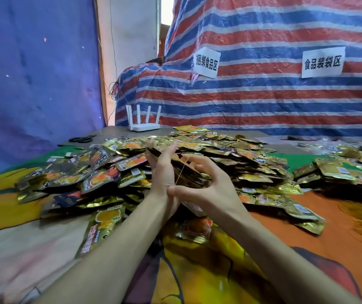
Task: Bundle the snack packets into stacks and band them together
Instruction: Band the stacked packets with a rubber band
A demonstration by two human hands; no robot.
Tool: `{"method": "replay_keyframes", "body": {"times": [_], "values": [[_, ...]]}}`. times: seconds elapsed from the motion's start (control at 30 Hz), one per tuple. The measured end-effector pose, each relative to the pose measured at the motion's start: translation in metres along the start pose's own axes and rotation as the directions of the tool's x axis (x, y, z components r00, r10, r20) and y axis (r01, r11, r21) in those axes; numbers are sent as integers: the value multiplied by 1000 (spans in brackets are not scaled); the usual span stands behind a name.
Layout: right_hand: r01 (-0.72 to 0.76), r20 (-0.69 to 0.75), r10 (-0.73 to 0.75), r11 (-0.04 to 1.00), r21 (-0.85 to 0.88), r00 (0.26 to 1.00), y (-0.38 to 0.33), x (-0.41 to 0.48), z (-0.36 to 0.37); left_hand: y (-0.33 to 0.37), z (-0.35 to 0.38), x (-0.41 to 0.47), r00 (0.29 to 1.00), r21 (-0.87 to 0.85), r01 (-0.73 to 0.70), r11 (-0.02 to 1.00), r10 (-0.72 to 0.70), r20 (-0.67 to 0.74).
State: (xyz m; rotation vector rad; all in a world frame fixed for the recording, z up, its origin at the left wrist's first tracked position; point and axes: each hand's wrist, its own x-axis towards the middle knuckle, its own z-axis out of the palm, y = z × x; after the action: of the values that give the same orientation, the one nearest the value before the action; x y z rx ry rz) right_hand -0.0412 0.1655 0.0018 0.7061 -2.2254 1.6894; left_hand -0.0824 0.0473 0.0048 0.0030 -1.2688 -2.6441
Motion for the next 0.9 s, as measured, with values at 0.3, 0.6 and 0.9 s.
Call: {"method": "replay_keyframes", "body": {"times": [0.3, 0.6, 0.9], "values": [[89, -91, -88, 996, 1, 992, 13, -1, -5, -3, -6, 2, 940, 36, 78, 996, -86, 331], [-15, 21, 16, 999, -51, 1000, 15, 2, -19, -2, -3, -5, 952, 10, 135, 991, -132, 278], [-122, 54, 129, 986, -117, 990, 10, 1, -33, -13, 5, -19, 923, 232, 77, 970, -157, 352]]}}
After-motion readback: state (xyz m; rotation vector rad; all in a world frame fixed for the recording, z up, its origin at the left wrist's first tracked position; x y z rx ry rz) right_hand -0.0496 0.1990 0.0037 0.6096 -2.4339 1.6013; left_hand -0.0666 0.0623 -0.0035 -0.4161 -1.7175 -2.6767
